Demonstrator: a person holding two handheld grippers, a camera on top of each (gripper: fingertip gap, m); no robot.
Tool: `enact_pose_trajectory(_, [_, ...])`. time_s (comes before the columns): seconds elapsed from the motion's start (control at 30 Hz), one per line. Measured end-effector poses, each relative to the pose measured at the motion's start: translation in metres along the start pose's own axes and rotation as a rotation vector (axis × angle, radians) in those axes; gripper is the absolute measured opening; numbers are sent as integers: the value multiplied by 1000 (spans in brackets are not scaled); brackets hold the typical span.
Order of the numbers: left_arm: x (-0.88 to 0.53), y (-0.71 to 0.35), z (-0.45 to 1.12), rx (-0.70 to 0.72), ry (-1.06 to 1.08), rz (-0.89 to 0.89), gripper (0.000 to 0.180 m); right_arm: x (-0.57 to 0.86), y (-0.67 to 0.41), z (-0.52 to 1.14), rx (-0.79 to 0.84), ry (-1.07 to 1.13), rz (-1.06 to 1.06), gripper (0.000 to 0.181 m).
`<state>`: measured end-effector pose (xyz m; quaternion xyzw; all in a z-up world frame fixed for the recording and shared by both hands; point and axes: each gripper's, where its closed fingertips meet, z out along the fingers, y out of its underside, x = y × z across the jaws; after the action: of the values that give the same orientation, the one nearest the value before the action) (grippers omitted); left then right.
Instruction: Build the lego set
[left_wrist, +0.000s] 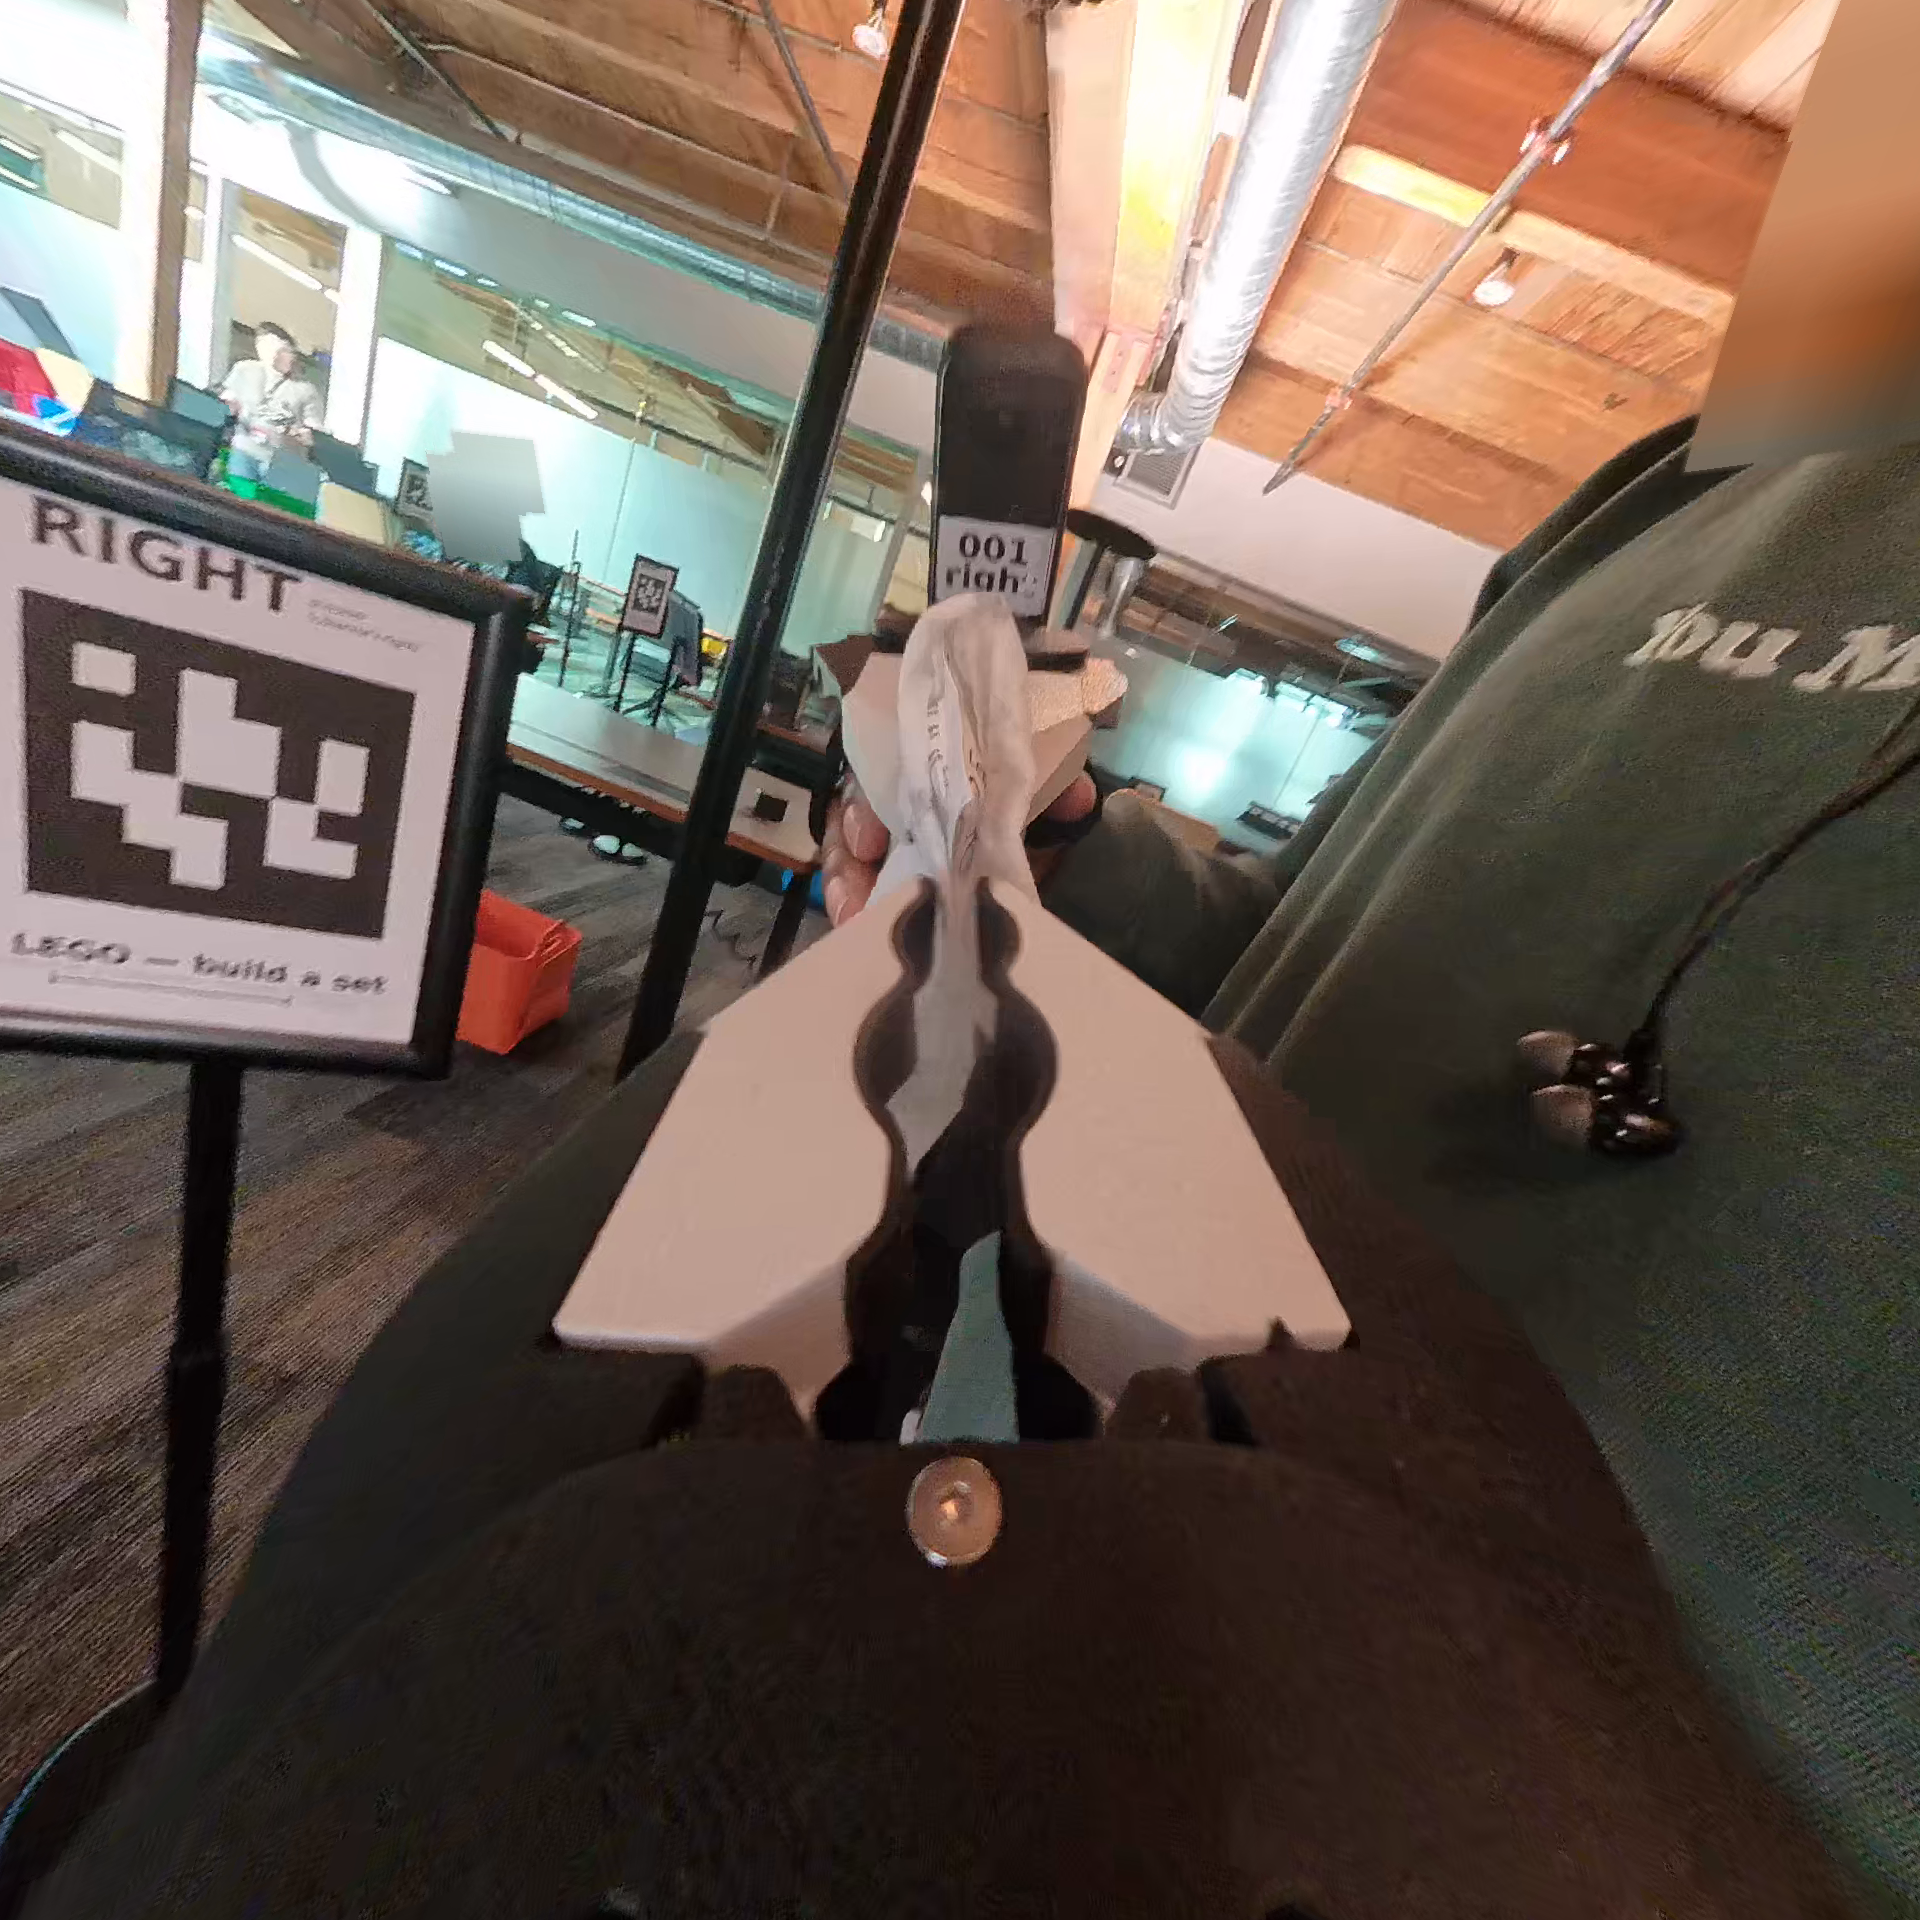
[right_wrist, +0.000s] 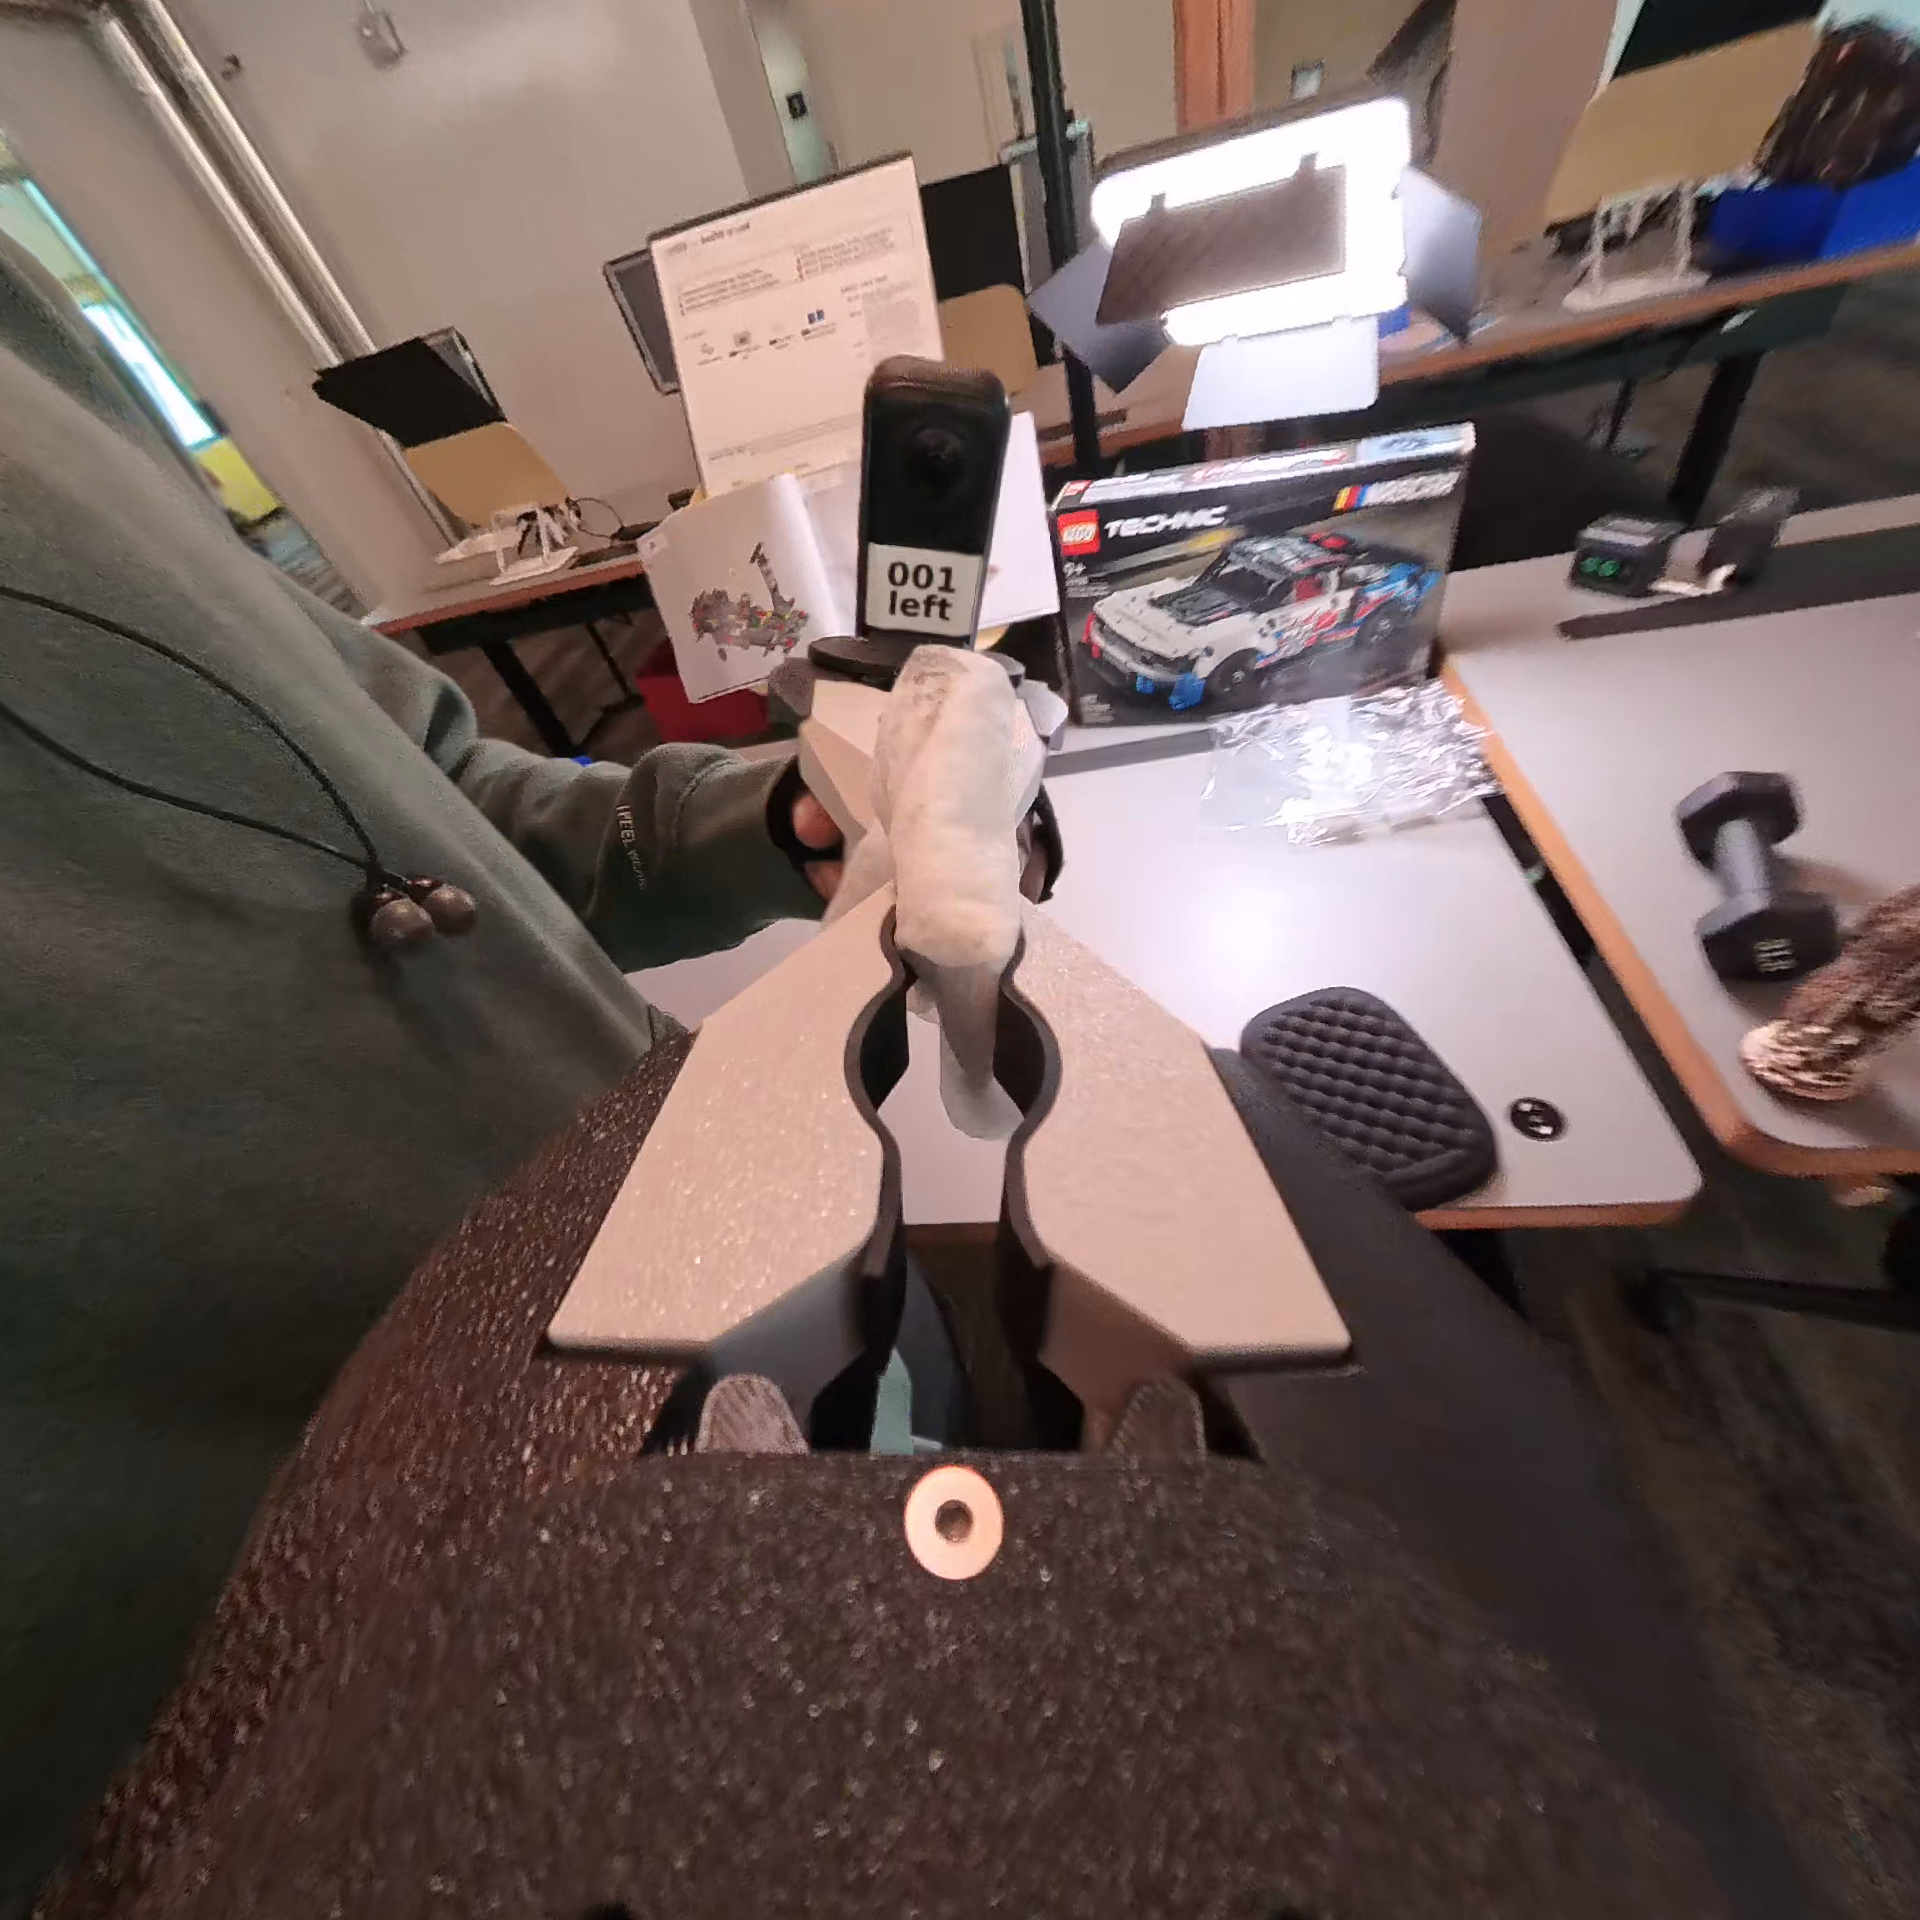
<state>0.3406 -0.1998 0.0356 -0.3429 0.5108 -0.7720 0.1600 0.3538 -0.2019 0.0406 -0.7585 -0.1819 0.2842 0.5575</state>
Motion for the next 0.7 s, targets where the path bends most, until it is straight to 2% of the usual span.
enact_pose_trajectory(0.13, [-13, -1, 37, -4, 48, -74, 53, 21, 2, -50, 73, 98, 7, 8])
enact_pose_trajectory(0.23, [-20, 17, 76, -141, 103, -99, 67, 31, 11, -80, 107, 165, 23, 8])
enact_pose_trajectory(0.27, [-23, 22, 90, -185, 121, -95, 64, 34, 14, -90, 119, 190, 30, 8])
enact_pose_trajectory(0.33, [-33, 32, 116, -261, 162, -90, 28, 40, 18, -110, 152, 230, 37, 8])
enact_pose_trajectory(0.4, [-42, 35, 142, -314, 240, -85, 0, 48, 20, -133, 205, 271, 58, 8])
enact_pose_trajectory(0.53, [-57, 28, 191, -362, 405, -40, 0, 68, 13, -182, 295, 394, 46, 8])
enact_pose_trajectory(0.7, [-77, 5, 245, -392, 574, 45, 0, 95, -10, -233, 320, 597, 2, 13])
